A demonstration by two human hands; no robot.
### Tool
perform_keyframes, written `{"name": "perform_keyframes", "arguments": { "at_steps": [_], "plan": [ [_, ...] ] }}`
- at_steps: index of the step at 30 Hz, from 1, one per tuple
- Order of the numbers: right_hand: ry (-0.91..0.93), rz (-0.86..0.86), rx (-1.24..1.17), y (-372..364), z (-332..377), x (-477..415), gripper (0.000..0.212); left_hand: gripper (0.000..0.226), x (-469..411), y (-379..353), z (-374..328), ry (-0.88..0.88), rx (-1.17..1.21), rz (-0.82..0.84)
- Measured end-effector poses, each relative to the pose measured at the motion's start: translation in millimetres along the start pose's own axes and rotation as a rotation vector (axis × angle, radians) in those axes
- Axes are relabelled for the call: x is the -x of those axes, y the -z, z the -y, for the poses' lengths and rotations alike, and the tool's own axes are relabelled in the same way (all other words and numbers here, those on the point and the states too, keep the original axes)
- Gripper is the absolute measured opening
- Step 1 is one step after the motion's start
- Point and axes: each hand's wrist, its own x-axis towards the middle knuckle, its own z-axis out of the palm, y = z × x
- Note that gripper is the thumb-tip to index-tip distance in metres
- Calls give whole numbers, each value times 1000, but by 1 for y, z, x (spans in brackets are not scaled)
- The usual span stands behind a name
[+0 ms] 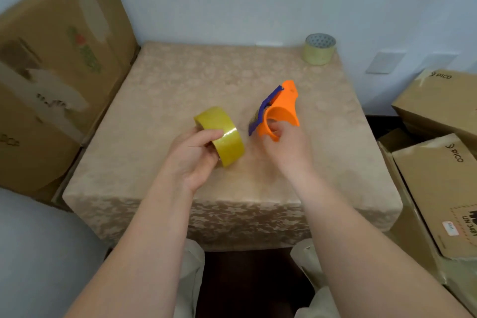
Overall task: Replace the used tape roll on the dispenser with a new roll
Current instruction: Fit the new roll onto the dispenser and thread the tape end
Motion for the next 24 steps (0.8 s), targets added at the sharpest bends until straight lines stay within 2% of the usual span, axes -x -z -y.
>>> {"name": "perform_keyframes", "arguments": {
  "at_steps": [1, 3, 5, 8, 11, 13, 15, 17, 19, 21, 24],
  "plan": [
    [-15, 1, 36, 1, -2, -3, 14, 24, -1, -1, 0, -11, -37, 31],
    [-54, 37, 125, 6, -3, -8, 30, 29, -2, -6, -1, -37, -108, 69],
    [-65, 65, 187, 10, -3, -10, 36, 31, -3, -9, -3, -64, -171, 75],
    [-91, 76, 221, 11, 0, -10, 31, 22, -2, -11, -3, -79, -244, 79],
    [-85, 1, 177, 13, 3, -12, 26, 13, 1, -11, -1, -128, -429, 6],
    [-101, -45, -67, 15, 4, -15, 22, 10, 2, -11, 0, -155, -477, -44],
    [-126, -15, -454, 21, 7, -15, 19, 10, 4, -11, -2, -139, -461, -24],
    [-149, 105, -830, 27, 11, -11, 15, 17, 7, -10, -6, -104, -424, 61],
    [-112, 248, -1103, 31, 17, -6, 17, 32, 10, -8, -10, -82, -379, 152],
    [-70, 360, -1255, 35, 24, -1, 22, 41, 14, -8, -14, -78, -347, 205],
    [-114, 433, -1376, 34, 29, 7, 25, 39, 17, -10, -18, -69, -307, 198]
  ]
}}
